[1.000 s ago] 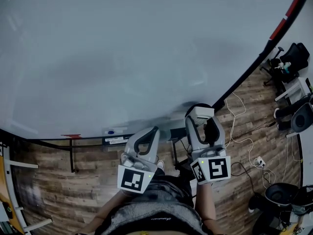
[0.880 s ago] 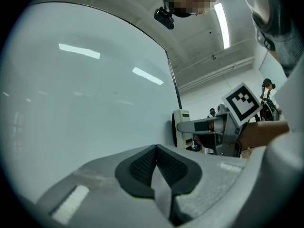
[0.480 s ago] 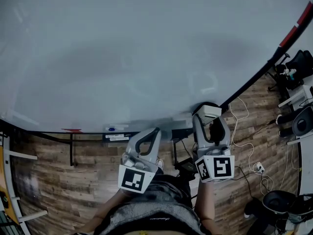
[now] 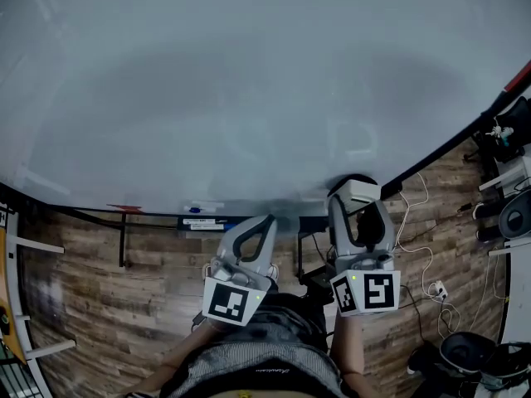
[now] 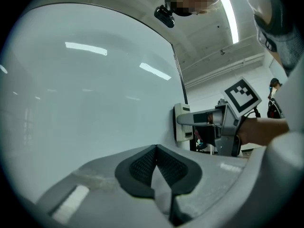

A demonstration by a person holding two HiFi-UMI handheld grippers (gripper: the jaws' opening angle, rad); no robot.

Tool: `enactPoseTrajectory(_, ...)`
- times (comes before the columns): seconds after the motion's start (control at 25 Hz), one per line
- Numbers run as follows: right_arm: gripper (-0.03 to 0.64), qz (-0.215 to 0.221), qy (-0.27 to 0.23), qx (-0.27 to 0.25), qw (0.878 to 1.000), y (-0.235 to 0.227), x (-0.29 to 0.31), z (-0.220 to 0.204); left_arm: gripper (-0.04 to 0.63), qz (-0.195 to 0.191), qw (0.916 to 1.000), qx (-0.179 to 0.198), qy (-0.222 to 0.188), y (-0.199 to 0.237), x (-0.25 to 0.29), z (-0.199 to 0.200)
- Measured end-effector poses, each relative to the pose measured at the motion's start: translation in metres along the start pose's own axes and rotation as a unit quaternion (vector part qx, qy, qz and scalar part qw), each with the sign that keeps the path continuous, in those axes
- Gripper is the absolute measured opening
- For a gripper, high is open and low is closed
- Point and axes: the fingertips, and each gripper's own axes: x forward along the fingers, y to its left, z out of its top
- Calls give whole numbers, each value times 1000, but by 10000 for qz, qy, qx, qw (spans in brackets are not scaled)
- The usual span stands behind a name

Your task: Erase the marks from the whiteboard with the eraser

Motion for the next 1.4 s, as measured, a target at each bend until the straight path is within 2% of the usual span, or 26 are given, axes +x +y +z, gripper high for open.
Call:
enactPoseTrajectory(0.36, 239, -242, -19, -10, 9997, 42, 11, 2, 3, -136, 9999, -22, -2, 43, -21, 4)
enactPoseTrajectory(0.72, 239, -485, -31, -138, 9987, 114, 29, 6, 3, -413, 9991, 34, 11, 99, -63, 8)
enactPoseTrajectory(1.12, 239, -630, -46, -205, 9978, 203, 44, -1, 3, -397, 9992, -63, 6, 174, -130, -1)
enactPoseTrajectory(1.4, 239, -667, -60, -239, 9975, 235, 57, -6, 3, -415, 9991, -95, 13, 206, -148, -7)
